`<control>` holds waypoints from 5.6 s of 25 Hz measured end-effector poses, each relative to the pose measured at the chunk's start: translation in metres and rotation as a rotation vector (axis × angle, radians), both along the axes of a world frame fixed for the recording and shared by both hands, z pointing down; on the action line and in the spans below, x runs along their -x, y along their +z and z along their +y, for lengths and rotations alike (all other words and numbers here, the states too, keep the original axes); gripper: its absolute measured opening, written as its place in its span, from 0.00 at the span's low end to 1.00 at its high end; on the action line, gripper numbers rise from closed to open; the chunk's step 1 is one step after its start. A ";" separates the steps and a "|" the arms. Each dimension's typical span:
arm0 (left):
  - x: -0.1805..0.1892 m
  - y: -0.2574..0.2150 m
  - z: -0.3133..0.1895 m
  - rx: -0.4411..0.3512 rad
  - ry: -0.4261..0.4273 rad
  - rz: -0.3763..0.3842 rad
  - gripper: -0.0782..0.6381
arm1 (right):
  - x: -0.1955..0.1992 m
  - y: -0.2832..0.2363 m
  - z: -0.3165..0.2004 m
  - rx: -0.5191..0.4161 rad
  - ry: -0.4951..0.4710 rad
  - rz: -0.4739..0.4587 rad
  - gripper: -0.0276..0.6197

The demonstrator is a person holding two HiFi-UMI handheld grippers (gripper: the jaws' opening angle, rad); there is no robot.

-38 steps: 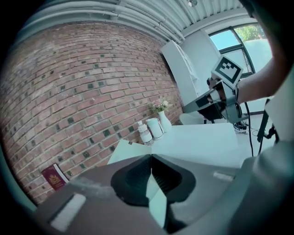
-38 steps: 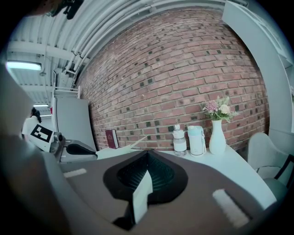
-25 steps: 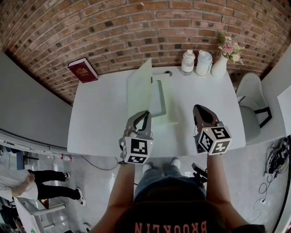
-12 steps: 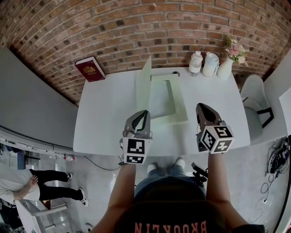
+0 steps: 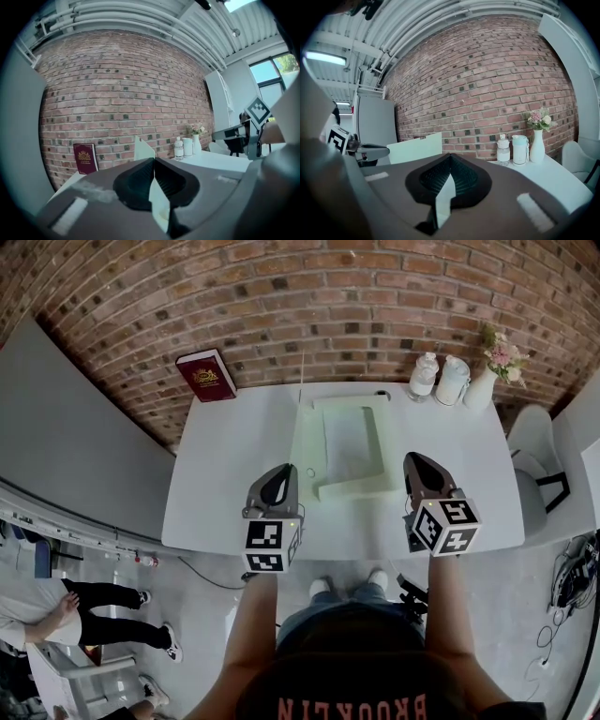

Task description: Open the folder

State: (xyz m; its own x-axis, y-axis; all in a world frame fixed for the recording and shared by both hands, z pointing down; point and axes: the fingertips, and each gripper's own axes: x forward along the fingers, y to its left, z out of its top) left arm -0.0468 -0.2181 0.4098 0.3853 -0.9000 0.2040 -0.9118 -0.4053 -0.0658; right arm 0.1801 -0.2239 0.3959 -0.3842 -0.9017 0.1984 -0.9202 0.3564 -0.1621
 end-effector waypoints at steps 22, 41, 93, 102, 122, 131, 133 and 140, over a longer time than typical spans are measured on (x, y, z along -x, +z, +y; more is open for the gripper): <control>0.111 0.038 0.001 0.113 -0.267 0.046 0.15 | 0.053 0.005 0.005 0.008 -0.017 0.034 0.04; 0.186 0.105 0.000 0.271 -0.406 -0.208 0.29 | 0.081 0.017 -0.002 0.040 -0.056 0.072 0.04; 0.230 0.270 -0.025 0.757 -0.116 -0.302 0.21 | 0.159 0.100 -0.032 0.248 -0.120 0.173 0.04; 0.231 0.258 -0.032 0.845 -0.102 -0.195 0.19 | 0.164 0.108 -0.028 0.271 -0.150 0.200 0.04; 0.233 0.207 -0.031 0.702 -0.250 -0.073 0.19 | 0.155 0.077 -0.023 0.191 -0.174 0.207 0.04; 0.224 0.162 -0.031 0.580 -0.322 -0.074 0.19 | 0.136 0.052 -0.014 0.136 -0.187 0.188 0.04; 0.221 0.153 -0.029 0.554 -0.338 -0.076 0.19 | 0.129 0.048 -0.011 0.125 -0.184 0.182 0.04; 0.204 0.119 -0.031 0.463 -0.351 -0.070 0.19 | 0.108 0.031 -0.004 0.086 -0.164 0.151 0.04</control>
